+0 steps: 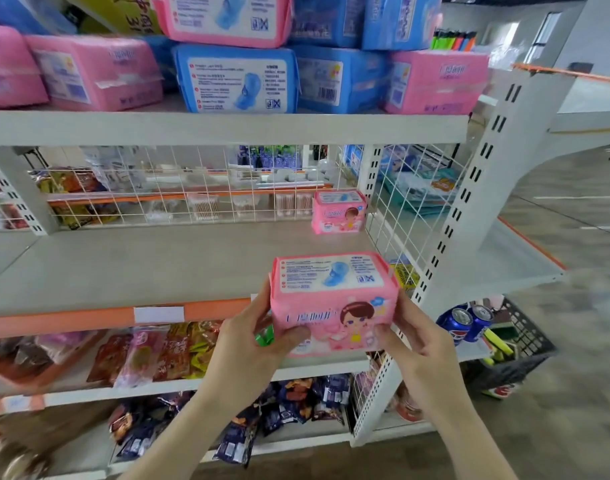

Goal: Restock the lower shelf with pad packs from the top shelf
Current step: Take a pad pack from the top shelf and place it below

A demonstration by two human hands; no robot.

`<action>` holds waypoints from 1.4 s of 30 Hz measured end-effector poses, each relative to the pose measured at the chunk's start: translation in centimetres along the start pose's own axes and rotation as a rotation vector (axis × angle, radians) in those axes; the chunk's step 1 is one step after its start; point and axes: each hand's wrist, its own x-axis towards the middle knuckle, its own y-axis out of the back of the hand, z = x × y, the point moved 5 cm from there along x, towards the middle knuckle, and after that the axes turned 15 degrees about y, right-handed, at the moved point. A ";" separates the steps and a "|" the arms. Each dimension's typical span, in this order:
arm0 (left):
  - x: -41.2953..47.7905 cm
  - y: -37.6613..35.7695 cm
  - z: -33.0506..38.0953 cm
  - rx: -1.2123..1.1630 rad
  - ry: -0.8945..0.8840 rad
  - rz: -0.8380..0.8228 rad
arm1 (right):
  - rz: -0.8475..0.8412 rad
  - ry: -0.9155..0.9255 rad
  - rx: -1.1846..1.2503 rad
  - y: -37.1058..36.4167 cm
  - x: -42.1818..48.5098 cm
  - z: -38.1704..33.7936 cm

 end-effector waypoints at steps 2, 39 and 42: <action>0.2 0.0 0.0 -0.030 0.033 -0.021 | 0.015 -0.027 -0.030 -0.1 0.4 -0.2; 2.4 -0.2 -2.3 0.186 0.210 0.101 | -0.104 -0.161 -0.173 -3.4 1.6 4.6; 3.7 0.5 -2.8 0.149 0.228 0.103 | -0.121 -0.150 -0.220 -4.6 3.0 5.5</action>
